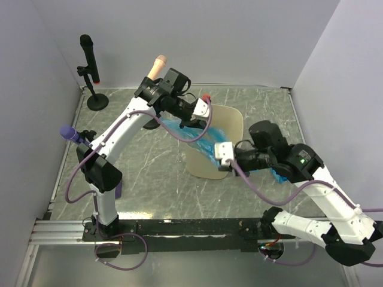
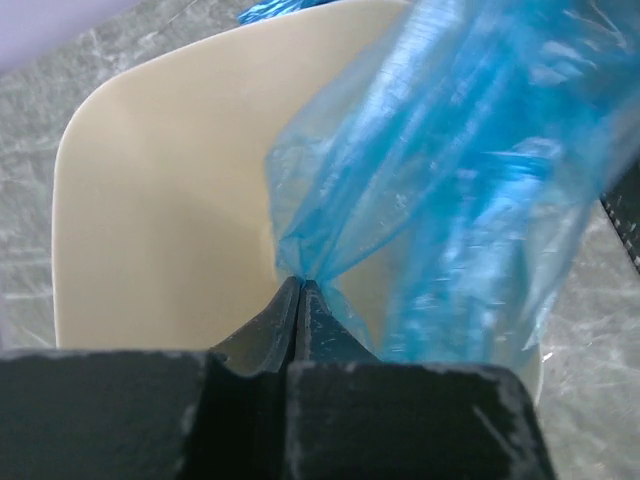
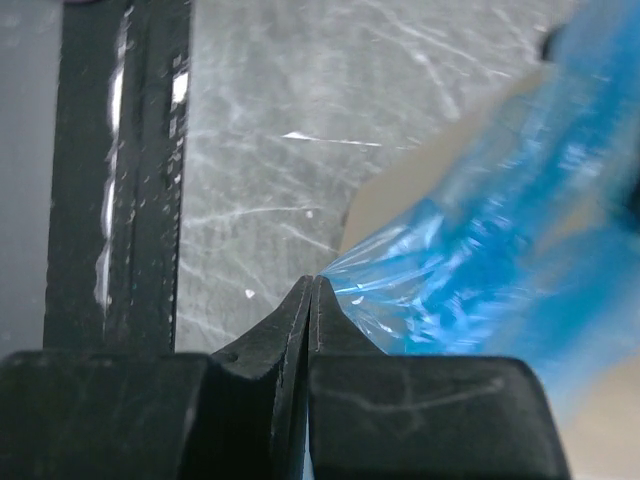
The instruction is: Put the trash bags into the trash bin
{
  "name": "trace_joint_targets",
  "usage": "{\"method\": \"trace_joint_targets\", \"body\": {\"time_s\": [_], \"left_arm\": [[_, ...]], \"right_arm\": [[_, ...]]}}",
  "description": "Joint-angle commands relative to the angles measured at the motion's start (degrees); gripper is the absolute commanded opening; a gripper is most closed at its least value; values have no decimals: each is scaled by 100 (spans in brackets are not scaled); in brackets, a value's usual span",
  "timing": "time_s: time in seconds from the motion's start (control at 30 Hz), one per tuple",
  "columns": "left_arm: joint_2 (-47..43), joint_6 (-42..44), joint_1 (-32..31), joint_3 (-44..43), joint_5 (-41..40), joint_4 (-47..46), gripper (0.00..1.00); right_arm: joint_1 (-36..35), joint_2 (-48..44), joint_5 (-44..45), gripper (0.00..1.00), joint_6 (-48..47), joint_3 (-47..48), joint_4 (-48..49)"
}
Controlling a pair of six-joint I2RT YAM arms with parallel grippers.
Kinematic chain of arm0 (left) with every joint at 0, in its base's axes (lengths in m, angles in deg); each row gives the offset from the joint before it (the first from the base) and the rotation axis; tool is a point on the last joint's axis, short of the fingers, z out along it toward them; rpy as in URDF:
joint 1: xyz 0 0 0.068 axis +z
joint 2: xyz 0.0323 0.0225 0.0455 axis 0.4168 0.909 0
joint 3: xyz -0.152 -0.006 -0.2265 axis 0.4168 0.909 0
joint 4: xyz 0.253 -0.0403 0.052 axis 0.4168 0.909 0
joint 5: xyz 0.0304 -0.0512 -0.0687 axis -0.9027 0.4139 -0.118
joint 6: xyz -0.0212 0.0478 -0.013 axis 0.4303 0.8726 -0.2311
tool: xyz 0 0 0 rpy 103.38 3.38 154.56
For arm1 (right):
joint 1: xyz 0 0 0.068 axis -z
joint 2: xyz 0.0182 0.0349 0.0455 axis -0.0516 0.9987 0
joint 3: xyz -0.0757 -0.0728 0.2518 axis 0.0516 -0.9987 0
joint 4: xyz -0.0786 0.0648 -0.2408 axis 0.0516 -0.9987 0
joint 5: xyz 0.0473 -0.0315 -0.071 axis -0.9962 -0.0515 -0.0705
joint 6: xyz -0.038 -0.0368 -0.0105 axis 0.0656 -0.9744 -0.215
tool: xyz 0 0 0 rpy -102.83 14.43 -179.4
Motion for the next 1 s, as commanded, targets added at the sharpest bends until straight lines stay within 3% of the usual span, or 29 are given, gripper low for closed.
{"method": "trace_joint_targets", "body": {"time_s": [0.0, 0.23, 0.67, 0.7, 0.8, 0.97], "left_arm": [[-65, -1032, 286, -111, 316, -975, 1], [128, -2510, 524, 443, -456, -3349, 1], [989, -3346, 656, 39, -1855, -5285, 1], [1051, -3433, 656, -31, -1890, -5302, 1], [1052, -3627, 656, -84, -1776, -5241, 1], [569, -3794, 665, 328, -1503, -5355, 1]], "right_arm": [[-544, -79, 113, 0, -830, -360, -400], [-1046, -211, 297, 0, -919, -1238, -120], [-959, -747, 1281, 0, -524, -2655, 848], [-941, -773, 1343, 4, -463, -2602, 770], [-880, -853, 1484, 30, -226, -1920, 314], [-713, -1125, 1860, 52, 503, -416, 197]]}}
